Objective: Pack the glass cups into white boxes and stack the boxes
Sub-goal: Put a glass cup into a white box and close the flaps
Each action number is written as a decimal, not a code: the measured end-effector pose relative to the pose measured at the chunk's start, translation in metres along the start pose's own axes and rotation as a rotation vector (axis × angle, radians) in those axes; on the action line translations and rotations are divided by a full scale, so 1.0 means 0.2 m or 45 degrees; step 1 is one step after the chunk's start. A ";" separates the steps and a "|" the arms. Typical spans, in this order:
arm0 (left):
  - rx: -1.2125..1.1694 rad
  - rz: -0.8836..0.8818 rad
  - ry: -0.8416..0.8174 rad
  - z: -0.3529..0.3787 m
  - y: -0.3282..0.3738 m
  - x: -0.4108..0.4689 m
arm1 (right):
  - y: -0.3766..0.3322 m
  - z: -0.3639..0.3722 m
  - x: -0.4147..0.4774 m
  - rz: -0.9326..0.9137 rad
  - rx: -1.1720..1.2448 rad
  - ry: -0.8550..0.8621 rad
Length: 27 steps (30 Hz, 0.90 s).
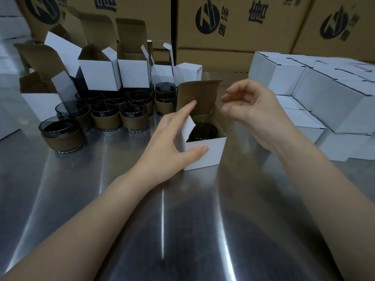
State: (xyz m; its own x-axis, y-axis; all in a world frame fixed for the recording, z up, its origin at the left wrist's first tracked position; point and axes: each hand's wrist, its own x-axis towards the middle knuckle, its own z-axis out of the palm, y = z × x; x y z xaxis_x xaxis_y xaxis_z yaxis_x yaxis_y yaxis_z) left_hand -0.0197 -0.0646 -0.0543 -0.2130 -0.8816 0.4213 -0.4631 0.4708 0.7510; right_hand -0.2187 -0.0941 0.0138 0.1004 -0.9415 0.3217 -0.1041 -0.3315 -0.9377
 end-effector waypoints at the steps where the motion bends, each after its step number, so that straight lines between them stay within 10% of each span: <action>1: -0.021 -0.020 -0.015 0.00 0.01 -0.01 | 0.01 0.00 0.00 0.031 0.006 -0.012; 27: -0.559 -0.130 0.168 -0.01 0.05 0.02 | 0.10 0.02 0.03 0.076 -0.234 -0.330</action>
State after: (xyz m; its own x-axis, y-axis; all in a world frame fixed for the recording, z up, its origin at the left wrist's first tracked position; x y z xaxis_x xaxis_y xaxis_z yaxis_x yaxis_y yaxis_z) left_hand -0.0230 -0.0629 -0.0430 -0.0613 -0.9254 0.3739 -0.0621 0.3774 0.9240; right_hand -0.2171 -0.1061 -0.0037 0.3348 -0.9207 0.2007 -0.2917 -0.3038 -0.9070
